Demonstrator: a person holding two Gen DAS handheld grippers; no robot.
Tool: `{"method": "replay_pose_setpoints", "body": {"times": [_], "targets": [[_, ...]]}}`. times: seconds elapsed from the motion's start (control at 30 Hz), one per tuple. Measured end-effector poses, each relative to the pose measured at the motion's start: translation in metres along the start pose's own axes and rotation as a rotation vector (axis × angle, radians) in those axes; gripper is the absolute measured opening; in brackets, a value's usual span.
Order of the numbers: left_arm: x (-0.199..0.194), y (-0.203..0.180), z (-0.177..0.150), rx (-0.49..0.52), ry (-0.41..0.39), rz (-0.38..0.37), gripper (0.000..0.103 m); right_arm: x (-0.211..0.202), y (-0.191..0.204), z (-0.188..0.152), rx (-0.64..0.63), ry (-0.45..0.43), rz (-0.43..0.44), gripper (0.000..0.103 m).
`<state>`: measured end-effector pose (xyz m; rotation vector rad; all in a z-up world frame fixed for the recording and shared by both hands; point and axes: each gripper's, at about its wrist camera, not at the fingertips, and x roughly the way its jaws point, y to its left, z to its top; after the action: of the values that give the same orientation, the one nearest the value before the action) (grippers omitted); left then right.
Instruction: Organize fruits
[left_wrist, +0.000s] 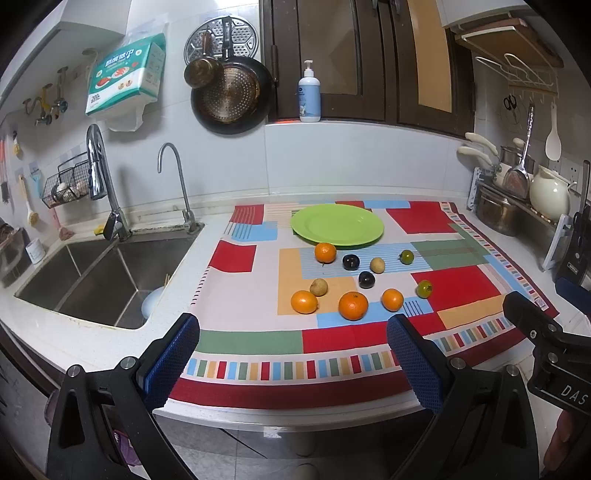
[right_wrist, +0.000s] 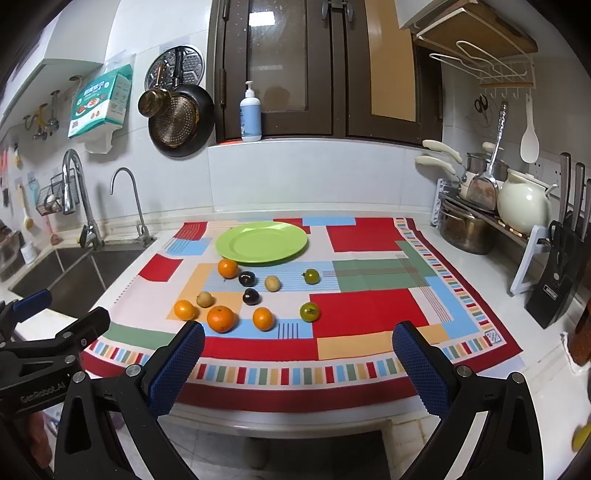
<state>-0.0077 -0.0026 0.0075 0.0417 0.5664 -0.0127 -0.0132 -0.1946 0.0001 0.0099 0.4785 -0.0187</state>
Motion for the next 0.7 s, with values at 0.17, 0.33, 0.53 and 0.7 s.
{"method": "replay_pose_setpoints", "body": {"times": [0.17, 0.33, 0.53, 0.7], "targets": [[0.0002, 0.0002, 0.0009, -0.002, 0.001, -0.002, 0.103, -0.0005, 0.0, 0.0, -0.001, 0.0, 0.003, 0.102], [0.0003, -0.0001, 0.0005, -0.002, 0.0, -0.003, 0.103, -0.0006, 0.0002, 0.0002, -0.001, -0.002, 0.005, 0.102], [-0.0003, -0.0012, 0.0011, -0.002, -0.007, 0.0, 0.103, -0.0008, 0.001, 0.0, 0.0, -0.003, 0.004, 0.103], [-0.0002, -0.0019, 0.0013, -0.002, -0.007, 0.0, 0.103, -0.0008, -0.0005, -0.0001, -0.001, -0.003, 0.007, 0.103]]}}
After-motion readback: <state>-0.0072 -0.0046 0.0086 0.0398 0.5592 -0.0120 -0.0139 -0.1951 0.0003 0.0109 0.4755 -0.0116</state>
